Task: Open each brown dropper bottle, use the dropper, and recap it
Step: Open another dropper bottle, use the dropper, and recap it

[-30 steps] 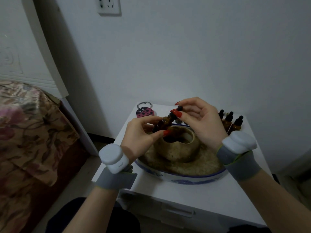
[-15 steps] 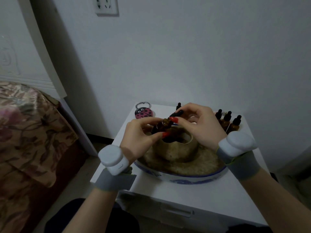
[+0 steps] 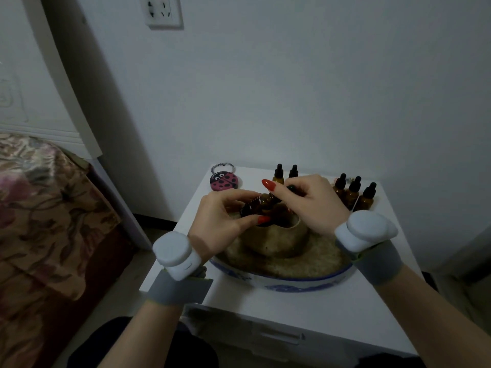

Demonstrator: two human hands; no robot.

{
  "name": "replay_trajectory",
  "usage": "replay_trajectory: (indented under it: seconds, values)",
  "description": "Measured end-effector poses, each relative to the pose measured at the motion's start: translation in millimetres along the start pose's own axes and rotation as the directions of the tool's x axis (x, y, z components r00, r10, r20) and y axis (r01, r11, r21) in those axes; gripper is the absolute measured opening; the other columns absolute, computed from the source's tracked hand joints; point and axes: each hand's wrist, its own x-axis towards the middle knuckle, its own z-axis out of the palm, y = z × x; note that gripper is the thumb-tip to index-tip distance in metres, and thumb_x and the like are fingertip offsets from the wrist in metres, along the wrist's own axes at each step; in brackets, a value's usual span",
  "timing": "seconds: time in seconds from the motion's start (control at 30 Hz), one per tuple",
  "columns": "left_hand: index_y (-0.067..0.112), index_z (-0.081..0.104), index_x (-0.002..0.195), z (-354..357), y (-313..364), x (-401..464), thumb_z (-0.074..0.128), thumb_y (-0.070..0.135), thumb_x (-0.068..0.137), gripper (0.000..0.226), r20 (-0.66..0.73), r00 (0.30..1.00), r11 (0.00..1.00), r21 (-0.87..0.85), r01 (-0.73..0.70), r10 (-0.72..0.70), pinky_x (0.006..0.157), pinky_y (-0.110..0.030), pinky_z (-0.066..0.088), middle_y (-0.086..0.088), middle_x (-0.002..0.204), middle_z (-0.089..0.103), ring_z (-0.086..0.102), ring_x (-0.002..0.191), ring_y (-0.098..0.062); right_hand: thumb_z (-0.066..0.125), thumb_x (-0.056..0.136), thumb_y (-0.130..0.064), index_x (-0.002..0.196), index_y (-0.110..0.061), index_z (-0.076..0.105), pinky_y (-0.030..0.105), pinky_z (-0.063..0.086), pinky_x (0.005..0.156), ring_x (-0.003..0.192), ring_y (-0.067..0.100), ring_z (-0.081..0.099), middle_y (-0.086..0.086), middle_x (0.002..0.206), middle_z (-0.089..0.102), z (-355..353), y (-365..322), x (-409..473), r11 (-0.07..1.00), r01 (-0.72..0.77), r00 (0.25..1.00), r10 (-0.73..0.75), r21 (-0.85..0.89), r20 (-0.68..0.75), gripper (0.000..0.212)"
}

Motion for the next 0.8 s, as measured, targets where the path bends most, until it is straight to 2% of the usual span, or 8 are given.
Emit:
replay_trajectory:
  seconds: [0.07, 0.13, 0.23, 0.33, 0.47, 0.6, 0.7, 0.8]
  values:
    - [0.023, 0.073, 0.108, 0, -2, 1, 0.080, 0.016, 0.074, 0.035, -0.007, 1.000, 1.000, 0.007, 0.005, -0.005, 0.089, -0.034, 0.056, 0.008, 0.098, 0.073, 0.067, 0.093, -0.008, 0.049, 0.083, -0.062, 0.065, -0.001, 0.057, 0.029, 0.044, 0.061, 0.052, 0.018, 0.049, 0.011, 0.057, 0.052, 0, -1, 0, 1.000, -0.004, 1.000, 0.004, -0.008, 0.005, 0.064]
    - [0.022, 0.073, 0.109, -1, -6, 2, 0.081, 0.018, 0.074, 0.036, -0.026, 0.999, 1.000, 0.018, 0.020, -0.019, 0.089, -0.036, 0.056, 0.007, 0.099, 0.073, 0.067, 0.094, -0.009, 0.048, 0.080, -0.065, 0.083, -0.006, 0.061, 0.035, 0.051, 0.068, 0.066, 0.022, 0.061, 0.011, 0.071, 0.063, -2, 0, 0, 1.000, -0.017, 1.000, 0.017, 0.024, -0.001, 0.060]
    - [0.032, 0.072, 0.104, -1, -12, 4, 0.082, 0.021, 0.072, 0.036, -0.079, 0.996, 0.999, 0.022, 0.044, -0.042, 0.087, -0.037, 0.057, 0.011, 0.096, 0.073, 0.067, 0.092, -0.009, 0.057, 0.089, -0.043, 0.109, -0.020, 0.058, 0.035, 0.057, 0.074, 0.076, 0.017, 0.066, 0.002, 0.086, 0.065, -6, 2, 1, 0.995, -0.010, 0.999, 0.006, 0.099, 0.040, 0.030]
    - [0.035, 0.072, 0.102, -2, -16, 6, 0.083, 0.022, 0.071, 0.036, -0.099, 0.993, 0.998, 0.002, 0.066, -0.065, 0.086, -0.040, 0.057, 0.009, 0.097, 0.073, 0.067, 0.093, -0.011, 0.061, 0.092, -0.021, 0.119, -0.026, 0.058, 0.030, 0.056, 0.079, 0.083, 0.015, 0.066, 0.002, 0.100, 0.064, -9, 4, 1, 0.992, 0.044, 0.996, -0.053, 0.120, 0.068, 0.027]
    - [0.037, 0.072, 0.102, -1, -17, 6, 0.083, 0.023, 0.071, 0.036, -0.095, 0.994, 0.998, 0.010, 0.059, -0.058, 0.086, -0.041, 0.057, 0.010, 0.097, 0.073, 0.067, 0.094, -0.012, 0.063, 0.090, -0.010, 0.112, -0.020, 0.065, 0.027, 0.055, 0.084, 0.093, 0.013, 0.065, 0.000, 0.105, 0.066, -9, 2, 0, 0.993, 0.098, 0.993, -0.102, 0.064, 0.061, 0.024]
    - [0.031, 0.072, 0.104, 0, -16, 5, 0.083, 0.015, 0.071, 0.038, -0.097, 0.995, 0.999, 0.023, 0.039, -0.037, 0.088, -0.042, 0.056, 0.008, 0.097, 0.073, 0.067, 0.095, -0.014, 0.065, 0.089, -0.013, 0.103, -0.015, 0.067, 0.021, 0.053, 0.084, 0.094, 0.004, 0.064, -0.006, 0.098, 0.068, -9, 3, 1, 0.994, 0.108, 0.993, -0.109, 0.017, 0.042, 0.014]
    - [0.031, 0.072, 0.104, 0, -12, 5, 0.083, 0.013, 0.072, 0.038, -0.081, 0.997, 1.000, 0.026, 0.017, -0.015, 0.089, -0.041, 0.056, 0.007, 0.099, 0.073, 0.067, 0.097, -0.014, 0.065, 0.088, -0.025, 0.095, -0.013, 0.067, 0.030, 0.057, 0.076, 0.085, 0.009, 0.066, -0.002, 0.089, 0.069, -9, 4, 1, 0.996, 0.084, 0.996, -0.084, -0.008, 0.027, 0.014]
    - [0.035, 0.071, 0.102, 1, -7, 2, 0.082, 0.014, 0.072, 0.038, -0.061, 0.998, 1.000, 0.031, -0.008, 0.010, 0.090, -0.040, 0.055, 0.009, 0.099, 0.072, 0.067, 0.097, -0.012, 0.061, 0.087, -0.039, 0.083, -0.010, 0.066, 0.039, 0.056, 0.073, 0.075, 0.018, 0.064, 0.005, 0.078, 0.066, -7, 3, -1, 0.996, 0.090, 0.996, -0.090, -0.023, 0.010, 0.029]
